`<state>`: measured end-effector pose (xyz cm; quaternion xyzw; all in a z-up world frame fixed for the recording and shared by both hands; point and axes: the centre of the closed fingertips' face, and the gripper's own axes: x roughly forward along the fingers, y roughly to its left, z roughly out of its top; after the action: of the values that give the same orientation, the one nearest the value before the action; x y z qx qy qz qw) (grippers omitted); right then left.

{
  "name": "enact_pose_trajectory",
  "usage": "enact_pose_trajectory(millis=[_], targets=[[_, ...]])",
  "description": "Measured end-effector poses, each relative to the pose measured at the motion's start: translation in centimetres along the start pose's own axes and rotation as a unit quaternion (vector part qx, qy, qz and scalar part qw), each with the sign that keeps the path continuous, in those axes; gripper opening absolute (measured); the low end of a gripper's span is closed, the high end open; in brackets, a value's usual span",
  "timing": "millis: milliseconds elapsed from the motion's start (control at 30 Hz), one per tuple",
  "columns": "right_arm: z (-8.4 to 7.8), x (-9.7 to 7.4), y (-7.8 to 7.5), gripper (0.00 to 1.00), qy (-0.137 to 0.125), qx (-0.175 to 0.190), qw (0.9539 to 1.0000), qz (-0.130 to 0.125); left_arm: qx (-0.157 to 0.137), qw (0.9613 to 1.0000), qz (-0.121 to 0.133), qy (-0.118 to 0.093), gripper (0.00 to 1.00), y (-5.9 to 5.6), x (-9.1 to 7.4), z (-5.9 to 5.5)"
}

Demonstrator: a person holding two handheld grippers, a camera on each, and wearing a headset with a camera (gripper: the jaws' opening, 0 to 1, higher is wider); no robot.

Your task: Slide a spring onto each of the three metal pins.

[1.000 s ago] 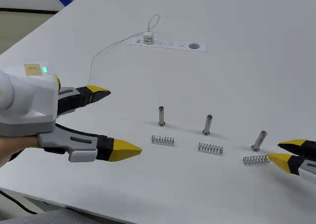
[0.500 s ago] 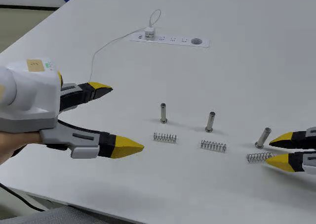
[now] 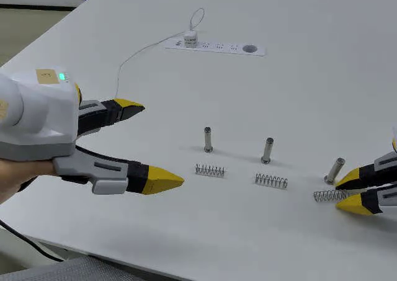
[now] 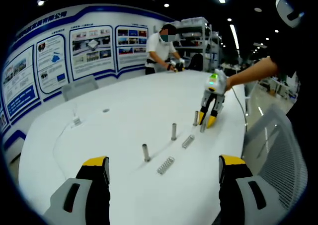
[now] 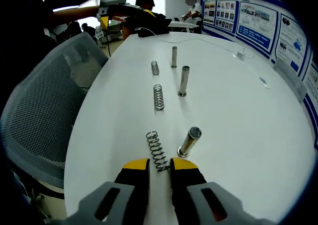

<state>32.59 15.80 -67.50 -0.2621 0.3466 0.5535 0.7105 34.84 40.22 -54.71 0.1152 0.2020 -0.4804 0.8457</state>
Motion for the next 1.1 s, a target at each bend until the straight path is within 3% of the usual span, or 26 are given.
enact_pose_trajectory(millis=[367, 800, 967, 1100], targets=[[-0.1, 0.0, 0.6, 0.11, 0.011, -0.006, 0.9999, 0.004, -0.001, 1.0, -0.001, 0.005, 0.93, -0.3, -0.1, -0.3], [0.0, 0.2, 0.5, 0.1, 0.032, -0.008, 0.9992, -0.024, 0.006, 0.9998, -0.013, 0.011, 0.93, -1.3, 0.0, -0.4], [-0.2, -0.1, 0.3, 0.1, 0.031, 0.016, 0.9989, -0.032, 0.006, 0.9999, -0.01, 0.01, 0.92, -1.4, -0.1, -0.4], [0.9, -1.1, 0.6, 0.1, 0.016, 0.021, 0.999, -0.036, 0.003, 0.9998, -0.018, 0.012, 0.91, -1.8, -0.2, -0.6]])
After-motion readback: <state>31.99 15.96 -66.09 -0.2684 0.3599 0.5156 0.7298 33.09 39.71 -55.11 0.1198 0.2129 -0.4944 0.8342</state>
